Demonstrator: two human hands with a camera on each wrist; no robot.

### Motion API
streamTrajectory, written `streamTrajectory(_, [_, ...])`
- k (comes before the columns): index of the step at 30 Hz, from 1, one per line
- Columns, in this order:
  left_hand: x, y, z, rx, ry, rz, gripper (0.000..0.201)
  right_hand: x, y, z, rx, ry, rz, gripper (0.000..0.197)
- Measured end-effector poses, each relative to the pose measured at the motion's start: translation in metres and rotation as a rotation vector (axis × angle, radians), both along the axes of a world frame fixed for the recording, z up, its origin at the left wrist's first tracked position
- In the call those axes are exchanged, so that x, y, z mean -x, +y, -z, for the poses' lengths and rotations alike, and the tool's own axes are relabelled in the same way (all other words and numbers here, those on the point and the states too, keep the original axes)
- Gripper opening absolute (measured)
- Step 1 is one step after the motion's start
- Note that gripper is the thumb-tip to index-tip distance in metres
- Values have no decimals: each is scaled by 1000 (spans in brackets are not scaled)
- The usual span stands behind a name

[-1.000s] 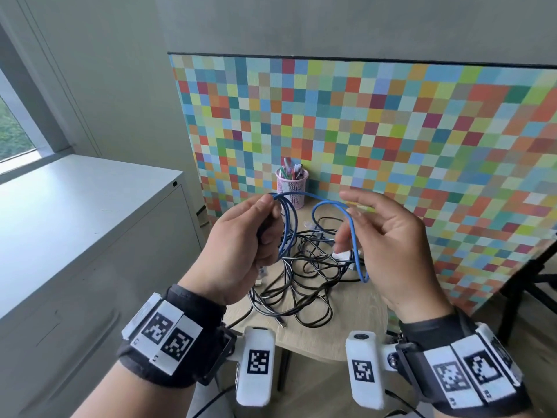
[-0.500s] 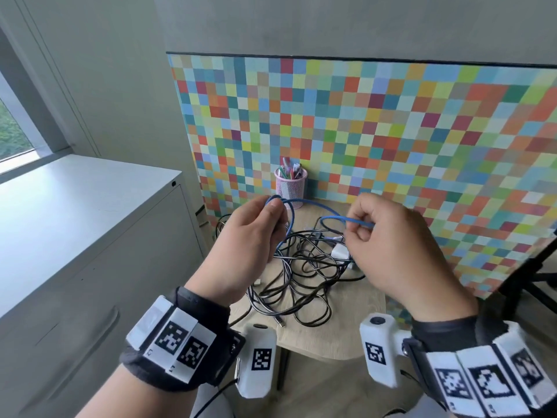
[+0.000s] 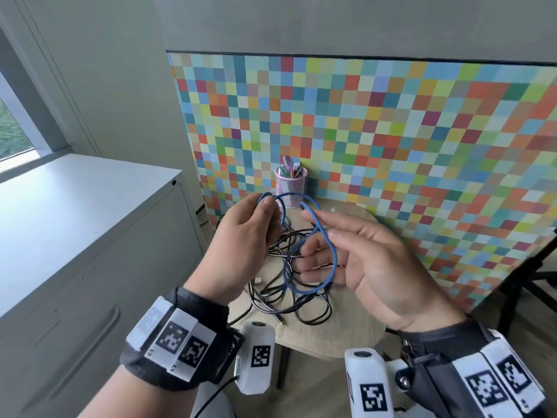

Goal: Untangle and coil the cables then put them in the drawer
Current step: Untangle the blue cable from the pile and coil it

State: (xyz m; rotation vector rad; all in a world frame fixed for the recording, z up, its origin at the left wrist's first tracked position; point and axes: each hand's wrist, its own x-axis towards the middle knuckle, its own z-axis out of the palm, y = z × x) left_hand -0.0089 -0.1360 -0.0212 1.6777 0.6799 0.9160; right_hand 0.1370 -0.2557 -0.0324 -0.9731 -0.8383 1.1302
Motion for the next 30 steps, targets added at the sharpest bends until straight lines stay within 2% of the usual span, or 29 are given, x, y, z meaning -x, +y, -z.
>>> streamTrajectory(2, [1, 1, 1, -47, 40, -7, 39, -1, 2, 0, -25, -60, 52, 23])
streamTrajectory(5, [2, 3, 2, -58, 58, -31, 40, -5, 4, 2, -114, -127, 244, 15])
streamTrajectory(8, [5, 12, 5, -14, 16, -102, 42, -13, 5, 3, -200, -54, 415, 24])
streamTrajectory(11, [12, 26, 6, 99, -135, -206, 43, -29, 7, 9, -189, 36, 559, 25])
streamTrajectory(14, [18, 38, 4, 220, -331, -342, 37, -41, 12, 24, -79, 132, 633, 21])
streamTrajectory(16, [21, 43, 3, 244, -429, -390, 37, -46, 16, 38, 54, 125, 705, 36])
streamTrajectory(18, [22, 45, 2, 252, -476, -396, 37, -53, 18, 55, 174, 11, 805, 59])
streamTrajectory(20, [24, 47, 1, 246, -471, -385, 37, -61, 12, 70, 304, -299, 868, 75])
streamTrajectory(21, [25, 46, 0, 229, -447, -368, 37, -66, 8, 77, 373, -515, 856, 75])
streamTrajectory(23, [27, 45, -1, 165, -353, -318, 37, -74, 2, 85, 438, -833, 790, 58])
streamTrajectory(24, [26, 43, 0, 127, -300, -292, 39, -76, 0, 86, 427, -893, 780, 51])
streamTrajectory(26, [22, 37, 3, 71, -220, -249, 43, -76, -1, 81, 313, -905, 835, 43])
streamTrajectory(28, [16, 31, 5, 40, -169, -198, 41, -69, 0, 64, 108, -893, 919, 33])
streamTrajectory(30, [9, 25, 8, -12, -101, -157, 38, -54, 3, 39, -132, -811, 913, 21])
